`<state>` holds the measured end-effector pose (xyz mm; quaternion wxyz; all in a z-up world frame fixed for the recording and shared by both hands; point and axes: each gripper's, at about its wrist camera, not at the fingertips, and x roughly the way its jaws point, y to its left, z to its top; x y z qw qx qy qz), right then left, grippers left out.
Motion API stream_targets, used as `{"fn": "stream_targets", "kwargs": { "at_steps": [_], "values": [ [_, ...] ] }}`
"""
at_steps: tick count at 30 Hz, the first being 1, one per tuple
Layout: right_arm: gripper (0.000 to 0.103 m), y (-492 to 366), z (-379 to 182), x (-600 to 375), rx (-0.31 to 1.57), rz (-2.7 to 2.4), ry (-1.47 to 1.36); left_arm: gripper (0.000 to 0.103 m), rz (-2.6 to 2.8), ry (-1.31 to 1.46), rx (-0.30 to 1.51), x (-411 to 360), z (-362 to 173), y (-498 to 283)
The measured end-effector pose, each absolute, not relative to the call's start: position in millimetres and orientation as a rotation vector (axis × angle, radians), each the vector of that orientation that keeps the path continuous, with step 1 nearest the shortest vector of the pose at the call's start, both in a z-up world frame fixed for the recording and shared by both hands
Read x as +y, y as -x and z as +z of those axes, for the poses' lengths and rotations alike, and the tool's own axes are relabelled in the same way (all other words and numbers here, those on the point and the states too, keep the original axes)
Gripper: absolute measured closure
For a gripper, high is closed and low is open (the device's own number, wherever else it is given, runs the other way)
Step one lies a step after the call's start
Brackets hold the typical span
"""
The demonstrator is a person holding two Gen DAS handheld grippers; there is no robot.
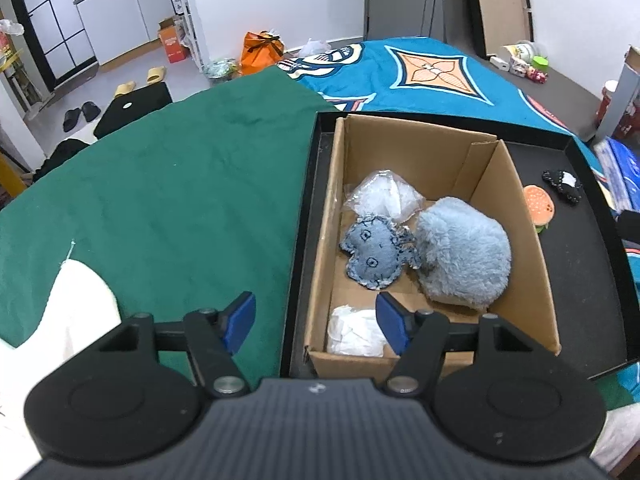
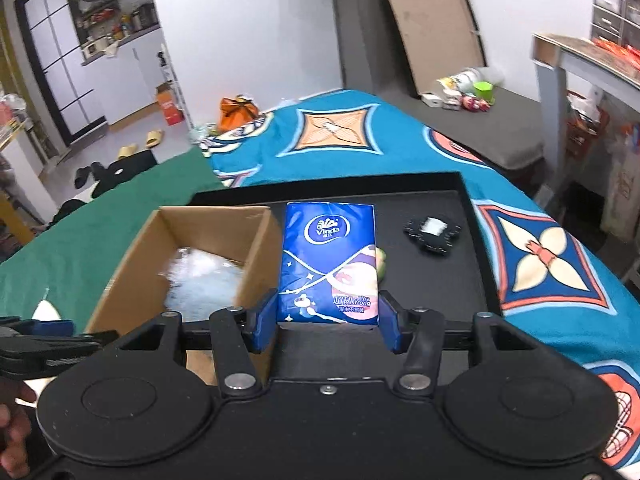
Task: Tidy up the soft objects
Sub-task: 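Carry the tissue pack with the right gripper into the box and release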
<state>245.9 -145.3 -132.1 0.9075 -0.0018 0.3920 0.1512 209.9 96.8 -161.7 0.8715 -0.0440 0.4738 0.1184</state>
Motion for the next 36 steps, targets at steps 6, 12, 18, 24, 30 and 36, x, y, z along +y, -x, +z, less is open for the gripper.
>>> {"fn": "stream_targets", "kwargs": {
  "at_steps": [6, 12, 18, 24, 30, 36],
  "values": [
    [0.052, -242, -124, -120, 0.822, 0.367, -0.014, 0.05, 0.228, 0.132, 0.99, 103, -164, -209],
    [0.052, -237, -120, -88, 0.832, 0.421, -0.001, 0.071, 0.21, 0.198, 1.006, 113, -169, -208],
    [0.052, -234, -120, -67, 0.842, 0.457, 0.003, 0.086, 0.198, 0.218, 1.028, 117, -174, -209],
    [0.052, -235, -118, -55, 0.853, 0.483, -0.011, 0.093, 0.2, 0.243, 1.027, 121, -176, -209],
    [0.049, -238, -116, -42, 0.853, 0.557, -0.051, 0.093, 0.197, 0.266, 1.025, 123, -176, -208],
    [0.021, -240, -129, -46, 0.907, 0.554, -0.055, 0.093, 0.204, 0.266, 1.027, 124, -176, -208]
  ]
}}
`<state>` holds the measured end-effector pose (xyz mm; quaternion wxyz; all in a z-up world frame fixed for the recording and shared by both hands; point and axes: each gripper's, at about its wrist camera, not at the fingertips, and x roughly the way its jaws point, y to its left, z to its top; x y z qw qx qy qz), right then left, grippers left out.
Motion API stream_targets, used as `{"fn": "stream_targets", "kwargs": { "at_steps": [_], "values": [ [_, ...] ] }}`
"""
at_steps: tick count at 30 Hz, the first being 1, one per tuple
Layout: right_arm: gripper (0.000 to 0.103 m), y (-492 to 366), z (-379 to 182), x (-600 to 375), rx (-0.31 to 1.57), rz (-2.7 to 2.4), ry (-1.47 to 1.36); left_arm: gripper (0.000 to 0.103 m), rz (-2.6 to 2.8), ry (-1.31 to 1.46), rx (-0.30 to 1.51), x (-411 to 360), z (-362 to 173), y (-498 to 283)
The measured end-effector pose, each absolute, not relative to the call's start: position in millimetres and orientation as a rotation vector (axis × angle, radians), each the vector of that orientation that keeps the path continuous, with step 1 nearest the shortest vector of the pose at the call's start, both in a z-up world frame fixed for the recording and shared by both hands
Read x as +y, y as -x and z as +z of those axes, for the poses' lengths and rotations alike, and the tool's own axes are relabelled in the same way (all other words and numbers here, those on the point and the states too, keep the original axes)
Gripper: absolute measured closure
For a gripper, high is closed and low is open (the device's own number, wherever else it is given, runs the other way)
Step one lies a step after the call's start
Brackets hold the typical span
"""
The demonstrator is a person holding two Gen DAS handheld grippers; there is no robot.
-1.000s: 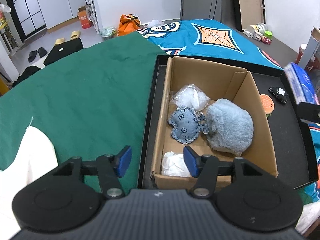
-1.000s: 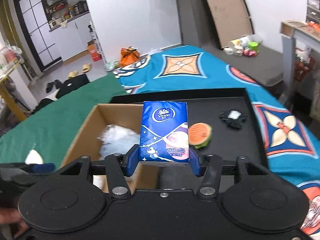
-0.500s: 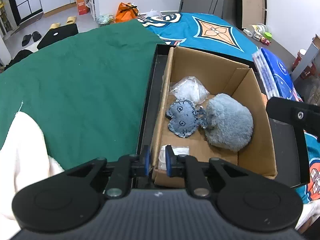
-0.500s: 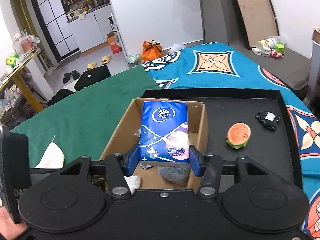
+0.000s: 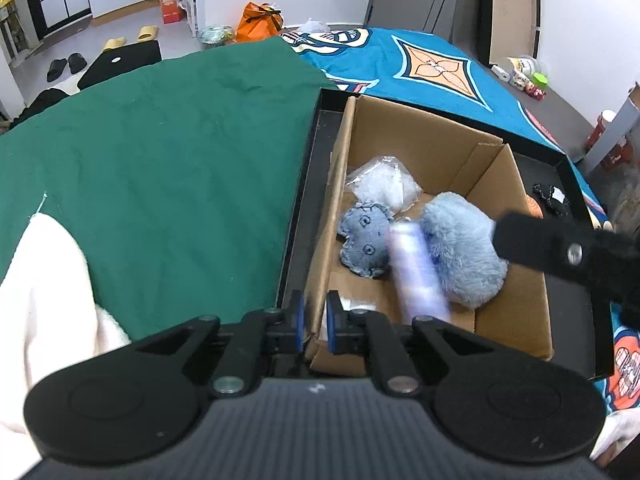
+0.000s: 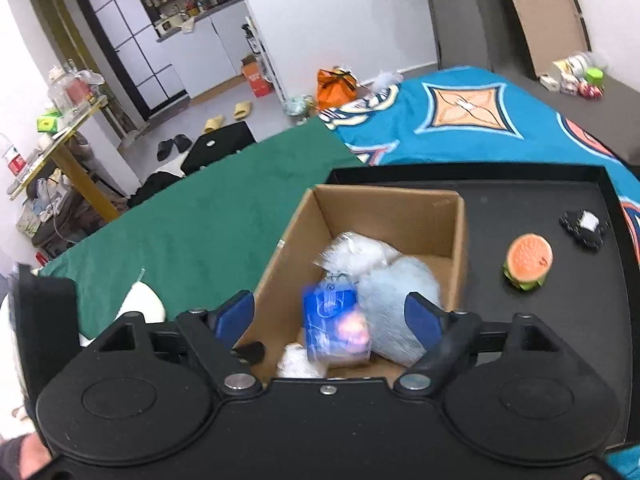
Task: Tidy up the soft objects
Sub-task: 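Carry the tissue pack with the right gripper into the box and release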
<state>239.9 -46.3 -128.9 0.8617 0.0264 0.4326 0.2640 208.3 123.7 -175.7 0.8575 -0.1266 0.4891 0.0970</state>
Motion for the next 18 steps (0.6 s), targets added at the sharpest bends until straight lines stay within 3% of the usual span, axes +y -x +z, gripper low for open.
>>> {"fn": "stream_targets", "kwargs": {
  "at_steps": [10, 18],
  "values": [
    [0.022, -240, -138, -94, 0.912, 0.462, -0.035, 0.087, 0.223, 0.204, 1.01, 114, -169, -208],
    [0.024, -253, -142, -126, 0.901, 0.41, -0.055, 0.062, 0.249, 0.132, 1.032, 105, -167, -214]
  ]
}}
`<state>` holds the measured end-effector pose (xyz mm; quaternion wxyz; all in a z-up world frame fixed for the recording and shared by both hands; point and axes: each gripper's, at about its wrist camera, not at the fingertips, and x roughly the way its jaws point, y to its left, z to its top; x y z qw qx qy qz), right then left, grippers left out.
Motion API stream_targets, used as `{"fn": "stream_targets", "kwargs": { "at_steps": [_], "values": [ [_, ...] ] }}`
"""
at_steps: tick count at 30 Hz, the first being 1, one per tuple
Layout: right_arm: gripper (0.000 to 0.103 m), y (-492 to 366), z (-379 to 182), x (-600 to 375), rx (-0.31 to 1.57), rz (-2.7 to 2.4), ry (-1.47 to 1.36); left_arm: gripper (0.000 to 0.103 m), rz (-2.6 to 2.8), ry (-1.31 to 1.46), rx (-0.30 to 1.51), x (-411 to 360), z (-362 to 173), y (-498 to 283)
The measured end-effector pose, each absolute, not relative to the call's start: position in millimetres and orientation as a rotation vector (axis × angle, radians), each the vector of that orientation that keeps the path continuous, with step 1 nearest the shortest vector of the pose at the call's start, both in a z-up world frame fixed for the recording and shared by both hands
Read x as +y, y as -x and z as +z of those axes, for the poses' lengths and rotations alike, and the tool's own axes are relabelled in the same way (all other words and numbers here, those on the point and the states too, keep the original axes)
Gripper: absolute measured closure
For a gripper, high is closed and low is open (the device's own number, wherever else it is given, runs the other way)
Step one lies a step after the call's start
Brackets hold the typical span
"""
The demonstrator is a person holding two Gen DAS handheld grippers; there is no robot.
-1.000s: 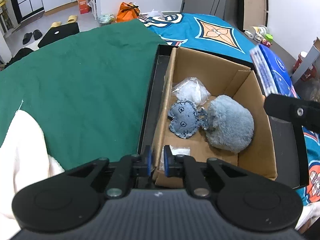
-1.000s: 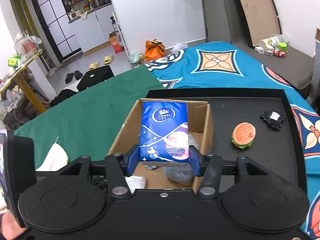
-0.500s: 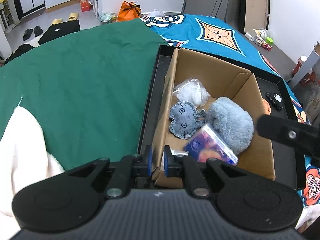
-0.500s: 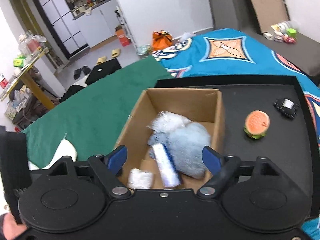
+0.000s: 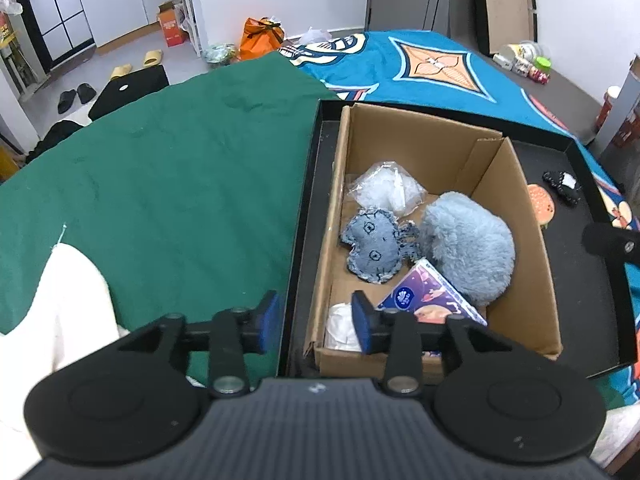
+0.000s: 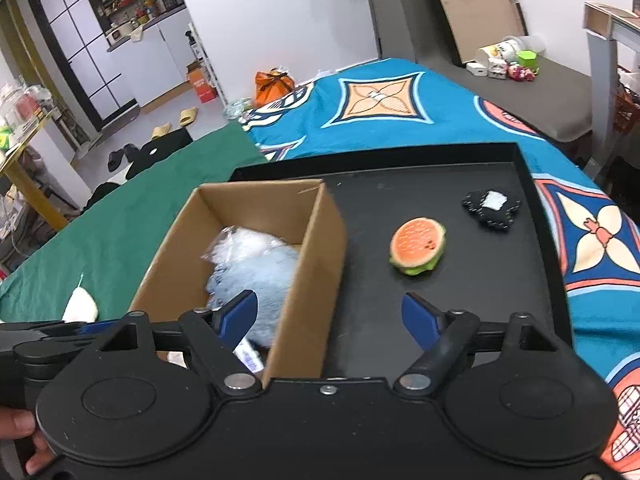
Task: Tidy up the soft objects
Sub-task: 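Carry the tissue pack with the right gripper into the box and release, then reach the right gripper to the hamburger plush and grasp it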
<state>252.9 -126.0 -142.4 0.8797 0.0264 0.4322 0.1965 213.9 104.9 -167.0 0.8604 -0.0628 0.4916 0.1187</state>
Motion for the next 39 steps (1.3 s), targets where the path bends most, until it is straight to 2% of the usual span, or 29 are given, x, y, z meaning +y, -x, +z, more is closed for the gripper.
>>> {"fn": "stream_targets", "kwargs": {
  "at_steps": [13, 39],
  "values": [
    [0.027, -283, -165, -155, 0.913, 0.39, -0.12, 0.055, 0.293, 0.07, 1.08, 98, -172, -234],
    [0.032, -345, -222, -183, 0.88, 0.361, -0.277, 0.052, 0.392, -0.065, 1.137, 80, -181, -290]
  ]
}}
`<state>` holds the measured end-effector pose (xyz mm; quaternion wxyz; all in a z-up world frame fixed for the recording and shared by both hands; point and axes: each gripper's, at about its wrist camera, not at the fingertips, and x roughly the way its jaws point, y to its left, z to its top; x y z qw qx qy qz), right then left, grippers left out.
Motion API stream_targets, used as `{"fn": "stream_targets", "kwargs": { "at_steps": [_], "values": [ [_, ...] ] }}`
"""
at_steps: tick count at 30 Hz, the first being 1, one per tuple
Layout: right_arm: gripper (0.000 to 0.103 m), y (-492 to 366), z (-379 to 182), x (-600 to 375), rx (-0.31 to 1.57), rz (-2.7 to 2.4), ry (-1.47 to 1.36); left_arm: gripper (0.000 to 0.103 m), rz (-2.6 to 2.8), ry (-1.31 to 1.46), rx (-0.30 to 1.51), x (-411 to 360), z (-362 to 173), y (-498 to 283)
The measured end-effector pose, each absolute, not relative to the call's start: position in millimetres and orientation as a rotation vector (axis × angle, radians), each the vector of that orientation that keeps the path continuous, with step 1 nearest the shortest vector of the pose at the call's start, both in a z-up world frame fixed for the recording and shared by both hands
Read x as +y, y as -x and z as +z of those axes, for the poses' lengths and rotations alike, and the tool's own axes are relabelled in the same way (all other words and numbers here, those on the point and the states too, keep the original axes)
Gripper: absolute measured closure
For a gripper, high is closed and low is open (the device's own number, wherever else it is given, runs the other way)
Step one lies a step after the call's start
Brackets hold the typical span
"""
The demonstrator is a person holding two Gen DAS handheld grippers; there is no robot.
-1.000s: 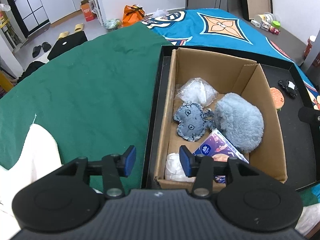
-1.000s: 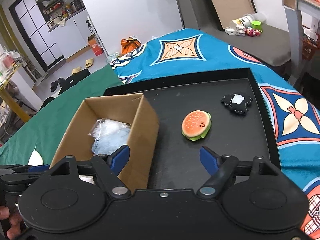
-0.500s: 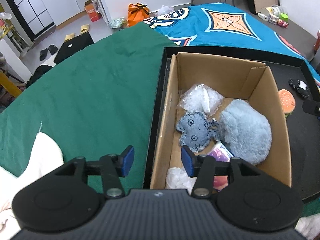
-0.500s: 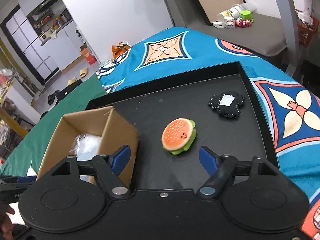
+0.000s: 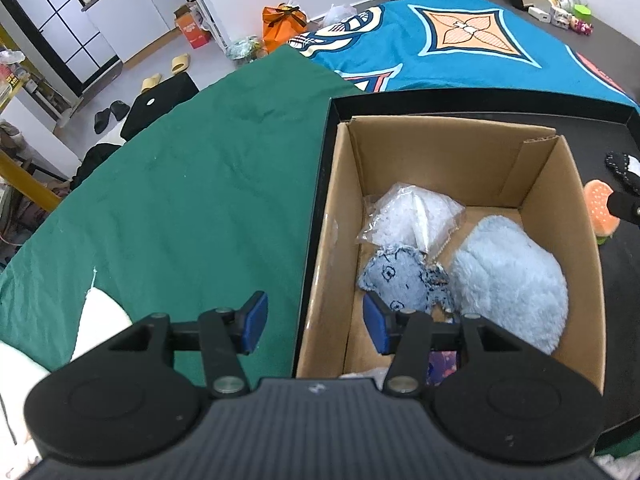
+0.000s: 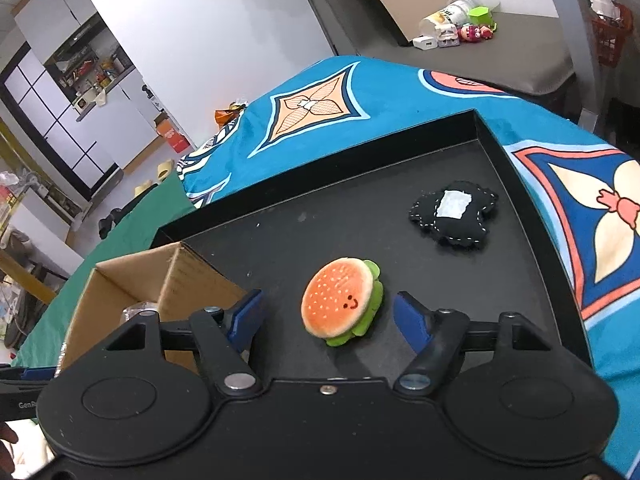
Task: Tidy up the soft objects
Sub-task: 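Reach the right gripper to the hamburger plush and grasp it, then carry the hamburger plush with the right gripper over the box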
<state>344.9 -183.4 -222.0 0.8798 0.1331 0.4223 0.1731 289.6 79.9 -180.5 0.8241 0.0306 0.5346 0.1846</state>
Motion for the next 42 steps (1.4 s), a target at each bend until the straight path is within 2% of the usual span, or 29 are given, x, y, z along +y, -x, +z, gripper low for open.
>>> {"fn": "stream_targets", "kwargs": {
  "at_steps": [10, 11, 14, 15, 18, 42],
  "values": [
    [0.032, -362, -243, -173, 0.922, 0.334, -0.247, 0.052, 0.379, -0.108, 1.17, 74, -189, -298],
    [0.036, -363, -244, -172, 0.928, 0.34, -0.239, 0.051, 0.375, -0.114, 1.17, 73, -189, -298],
    [0.062, -364, -251, -172, 0.959, 0.346, -0.233, 0.051, 0.371, -0.116, 1.175, 73, -188, -295],
    [0.067, -362, -251, -173, 0.952, 0.343, -0.225, 0.051, 0.371, -0.111, 1.175, 74, -187, -294],
    [0.074, -356, -248, -175, 0.952, 0.342, -0.208, 0.051, 0.376, -0.094, 1.175, 75, -185, -290],
    [0.076, -293, -191, -188, 0.865, 0.368, -0.159, 0.051, 0.352, 0.017, 1.114, 85, -167, -245]
  ]
}}
